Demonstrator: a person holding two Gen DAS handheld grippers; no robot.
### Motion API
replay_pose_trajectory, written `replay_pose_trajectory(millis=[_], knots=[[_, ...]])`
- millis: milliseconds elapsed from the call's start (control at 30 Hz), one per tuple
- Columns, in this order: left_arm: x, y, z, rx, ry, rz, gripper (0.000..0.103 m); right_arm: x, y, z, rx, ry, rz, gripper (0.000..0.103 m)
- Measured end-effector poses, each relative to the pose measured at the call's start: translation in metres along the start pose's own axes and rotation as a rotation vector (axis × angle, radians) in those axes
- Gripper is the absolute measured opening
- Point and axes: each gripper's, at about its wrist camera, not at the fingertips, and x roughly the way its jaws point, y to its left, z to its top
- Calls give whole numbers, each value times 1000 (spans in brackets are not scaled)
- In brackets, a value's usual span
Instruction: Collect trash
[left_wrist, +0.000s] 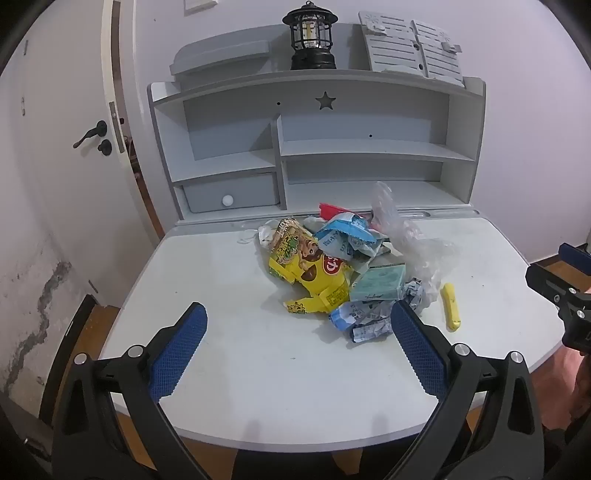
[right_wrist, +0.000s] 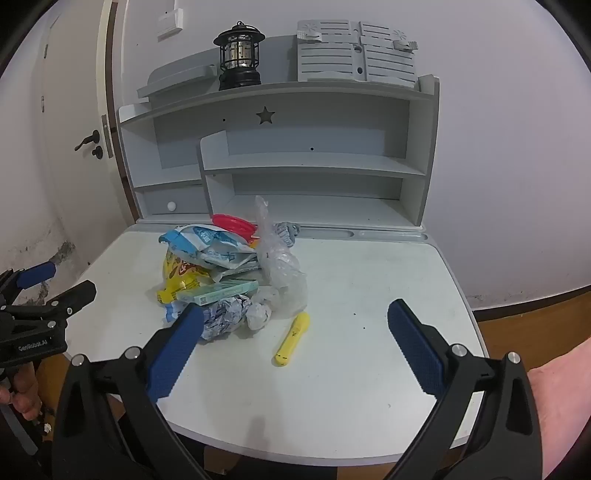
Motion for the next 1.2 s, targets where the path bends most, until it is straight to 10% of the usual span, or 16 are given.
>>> replay_pose_trajectory(millis=[1200], knots=[[1, -2, 0, 14, 18, 1, 97, -5, -3, 4, 21, 6, 35, 96]])
